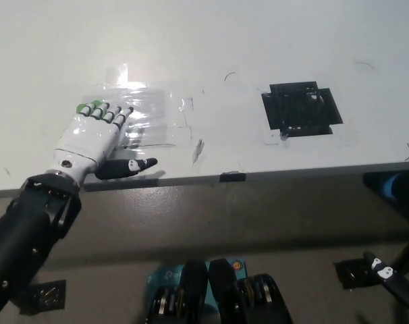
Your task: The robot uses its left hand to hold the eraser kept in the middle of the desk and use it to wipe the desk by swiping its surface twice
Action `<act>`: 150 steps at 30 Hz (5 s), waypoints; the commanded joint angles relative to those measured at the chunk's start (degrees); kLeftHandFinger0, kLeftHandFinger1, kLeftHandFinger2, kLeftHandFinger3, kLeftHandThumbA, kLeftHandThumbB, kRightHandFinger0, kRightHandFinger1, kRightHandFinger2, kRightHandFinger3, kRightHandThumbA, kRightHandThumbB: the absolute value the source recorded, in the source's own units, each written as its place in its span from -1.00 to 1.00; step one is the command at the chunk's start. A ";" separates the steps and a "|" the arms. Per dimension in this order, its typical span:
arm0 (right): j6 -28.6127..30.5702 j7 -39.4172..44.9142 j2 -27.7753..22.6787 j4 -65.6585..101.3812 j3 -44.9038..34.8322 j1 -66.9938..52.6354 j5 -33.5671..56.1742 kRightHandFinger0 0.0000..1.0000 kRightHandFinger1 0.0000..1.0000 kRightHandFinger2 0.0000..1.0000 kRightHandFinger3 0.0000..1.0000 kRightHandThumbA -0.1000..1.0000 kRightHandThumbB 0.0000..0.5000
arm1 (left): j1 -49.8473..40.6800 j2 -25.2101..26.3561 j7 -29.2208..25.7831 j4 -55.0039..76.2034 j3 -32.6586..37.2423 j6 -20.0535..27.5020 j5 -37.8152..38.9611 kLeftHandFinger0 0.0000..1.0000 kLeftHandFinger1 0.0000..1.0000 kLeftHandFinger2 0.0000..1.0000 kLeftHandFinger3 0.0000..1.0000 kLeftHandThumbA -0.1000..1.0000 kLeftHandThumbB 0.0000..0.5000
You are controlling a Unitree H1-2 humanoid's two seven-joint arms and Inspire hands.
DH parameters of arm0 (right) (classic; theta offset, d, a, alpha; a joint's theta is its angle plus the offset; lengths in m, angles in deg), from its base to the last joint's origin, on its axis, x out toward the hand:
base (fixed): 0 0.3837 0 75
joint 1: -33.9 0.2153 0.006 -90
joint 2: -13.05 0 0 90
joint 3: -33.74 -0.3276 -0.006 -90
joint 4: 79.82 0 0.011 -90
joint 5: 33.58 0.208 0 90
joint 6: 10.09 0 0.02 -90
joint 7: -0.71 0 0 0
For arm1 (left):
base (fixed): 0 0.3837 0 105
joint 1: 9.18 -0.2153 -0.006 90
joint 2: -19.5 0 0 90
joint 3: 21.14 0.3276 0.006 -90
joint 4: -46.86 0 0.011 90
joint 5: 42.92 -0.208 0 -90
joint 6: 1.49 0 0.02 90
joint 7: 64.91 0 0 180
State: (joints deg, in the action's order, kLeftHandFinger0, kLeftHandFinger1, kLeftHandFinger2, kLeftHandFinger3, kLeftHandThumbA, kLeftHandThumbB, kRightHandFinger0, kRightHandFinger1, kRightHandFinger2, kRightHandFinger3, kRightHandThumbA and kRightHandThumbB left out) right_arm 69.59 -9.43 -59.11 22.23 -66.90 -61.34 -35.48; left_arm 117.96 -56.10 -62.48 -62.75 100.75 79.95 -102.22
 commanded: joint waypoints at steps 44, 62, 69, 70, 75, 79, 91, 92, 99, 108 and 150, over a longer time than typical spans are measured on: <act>5.43 -0.51 0.19 0.49 -0.53 0.13 0.78 1.00 1.00 1.00 1.00 1.00 -1.00 | -7.29 -12.04 -12.01 -10.52 -16.88 7.04 16.51 1.00 1.00 1.00 1.00 1.00 0.54; 5.00 -0.33 -0.04 0.64 -1.18 1.00 1.61 1.00 1.00 1.00 1.00 1.00 -0.60 | -4.79 -12.73 -1.33 -15.11 -9.85 -8.18 10.28 1.00 1.00 1.00 1.00 1.00 0.85; 4.16 -0.39 -0.73 1.28 -0.51 1.46 -0.10 1.00 1.00 1.00 1.00 1.00 -0.83 | -0.05 -14.04 4.08 -21.85 -2.14 -14.30 4.94 1.00 1.00 1.00 1.00 1.00 1.00; 4.05 -0.33 -0.90 1.41 -0.60 1.67 0.04 1.00 1.00 1.00 1.00 1.00 -0.77 | 0.40 -14.34 4.28 -22.82 -1.73 -14.54 5.12 1.00 1.00 1.00 1.00 1.00 1.00; 3.20 -0.32 -1.05 1.74 -0.35 2.18 -0.22 1.00 1.00 1.00 1.00 1.00 -0.85 | 1.04 -15.76 3.56 -24.72 -1.46 -14.45 7.56 1.00 1.00 1.00 1.00 1.00 1.00; 3.43 -0.20 -1.54 1.55 0.15 2.41 -1.20 1.00 1.00 1.00 1.00 1.00 -0.91 | 0.96 -17.17 3.64 -24.48 -1.07 -14.20 8.73 1.00 1.00 1.00 1.00 1.00 1.00; 1.83 -0.85 -1.45 1.91 1.08 3.98 -2.22 0.98 1.00 1.00 1.00 1.00 -0.60 | 4.29 -26.82 2.74 -25.76 0.26 -11.82 10.53 1.00 1.00 1.00 1.00 1.00 1.00; 2.55 -0.89 -1.47 1.67 0.93 4.12 -2.05 0.91 1.00 1.00 1.00 1.00 -0.56 | 4.83 -28.42 2.47 -26.68 1.21 -11.00 10.00 1.00 1.00 1.00 1.00 1.00 0.96; 3.95 -3.08 -1.21 1.29 -0.44 5.17 -3.68 1.00 1.00 1.00 1.00 1.00 -0.79 | 5.61 -33.61 1.88 -29.03 4.62 -8.65 9.54 1.00 1.00 1.00 1.00 1.00 1.00; 7.80 -9.25 0.58 -0.65 -2.62 7.11 -7.28 0.91 1.00 1.00 1.00 1.00 -0.96 | 7.37 -38.25 1.45 -32.76 12.78 -4.35 6.26 1.00 1.00 1.00 1.00 1.00 0.98; 9.98 -10.33 0.17 -1.03 -3.86 5.49 -5.24 0.86 0.94 1.00 1.00 1.00 -0.99 | -3.10 -20.05 -1.42 -29.23 -9.65 -6.49 16.03 1.00 1.00 1.00 1.00 1.00 0.88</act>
State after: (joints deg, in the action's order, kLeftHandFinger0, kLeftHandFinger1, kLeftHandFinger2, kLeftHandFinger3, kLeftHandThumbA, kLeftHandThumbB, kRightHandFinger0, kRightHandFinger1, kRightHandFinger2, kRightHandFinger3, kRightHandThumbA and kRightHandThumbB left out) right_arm 77.18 -19.29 -58.70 19.84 -70.56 -56.07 -40.08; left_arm 124.38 -79.61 -71.93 -88.38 93.60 77.11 -93.12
